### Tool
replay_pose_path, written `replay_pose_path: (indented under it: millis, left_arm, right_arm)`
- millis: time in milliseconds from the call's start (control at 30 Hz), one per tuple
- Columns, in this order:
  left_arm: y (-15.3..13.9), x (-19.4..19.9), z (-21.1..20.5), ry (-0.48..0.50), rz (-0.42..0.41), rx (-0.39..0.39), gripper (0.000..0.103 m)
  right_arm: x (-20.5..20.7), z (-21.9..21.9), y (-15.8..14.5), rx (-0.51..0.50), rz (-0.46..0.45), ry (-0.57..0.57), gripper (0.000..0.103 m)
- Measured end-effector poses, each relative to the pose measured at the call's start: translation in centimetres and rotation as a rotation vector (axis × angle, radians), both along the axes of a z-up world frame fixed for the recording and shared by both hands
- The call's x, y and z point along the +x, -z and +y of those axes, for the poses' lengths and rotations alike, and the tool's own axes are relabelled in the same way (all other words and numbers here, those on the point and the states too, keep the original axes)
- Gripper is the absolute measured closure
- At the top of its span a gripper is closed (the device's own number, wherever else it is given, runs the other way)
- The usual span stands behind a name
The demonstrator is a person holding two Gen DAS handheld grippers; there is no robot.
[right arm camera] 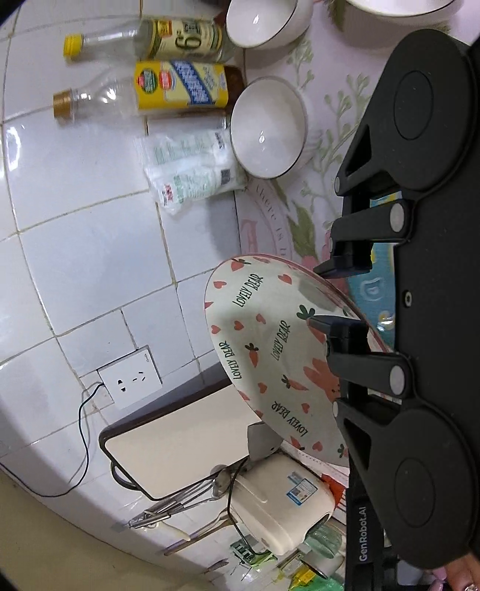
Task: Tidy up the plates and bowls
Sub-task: 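Lift the bunny plate and carry it over the blue plate stack, then lower the bunny plate with both grippers onto the blue plate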
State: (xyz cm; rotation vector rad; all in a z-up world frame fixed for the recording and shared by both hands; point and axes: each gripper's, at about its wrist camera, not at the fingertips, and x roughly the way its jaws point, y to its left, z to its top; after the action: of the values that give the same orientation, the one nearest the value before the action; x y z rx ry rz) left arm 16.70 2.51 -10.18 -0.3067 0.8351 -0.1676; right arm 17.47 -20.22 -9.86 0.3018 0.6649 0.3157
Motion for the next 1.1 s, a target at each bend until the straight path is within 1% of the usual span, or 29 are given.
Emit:
replay_pose_path:
  millis: [67, 167, 333, 567, 667, 767, 1100]
  left_arm:
    - [0.5, -1.0, -0.6, 0.014, 0.008, 0.017, 0.081]
    - [1.2, -2.4, -1.1, 0.027, 0.027, 0.014, 0.081]
    - [2.5, -3.6, -2.3, 0.048, 0.056, 0.036, 0.081]
    - [4.5, -4.4, -3.0, 0.070, 0.110, 0.013, 0.081]
    - [5.4, -4.4, -3.4, 0.075, 0.127, 0.027, 0.081]
    - [6.3, -4.3, -3.3, 0.075, 0.156, 0.015, 0.081]
    - [7.0, -4.1, -2.9, 0.063, 0.191, -0.003, 0.081]
  right_arm:
    - [-1.2, -0.5, 0.4, 0.009, 0.007, 0.017, 0.077]
    - [-3.0, -1.2, 1.1, 0.021, 0.022, 0.037, 0.077]
    - [-5.0, -1.7, 2.4, 0.001, 0.052, 0.063, 0.077]
    - [-7.0, -2.5, 3.6, -0.023, 0.100, 0.088, 0.076]
    - [-7.1, -2.5, 4.6, -0.044, 0.123, 0.078, 0.076]
    - [-7.0, -2.6, 5.3, -0.036, 0.149, 0.088, 0.076]
    - [-6.8, -2.0, 5.3, -0.087, 0.171, 0.075, 0.076]
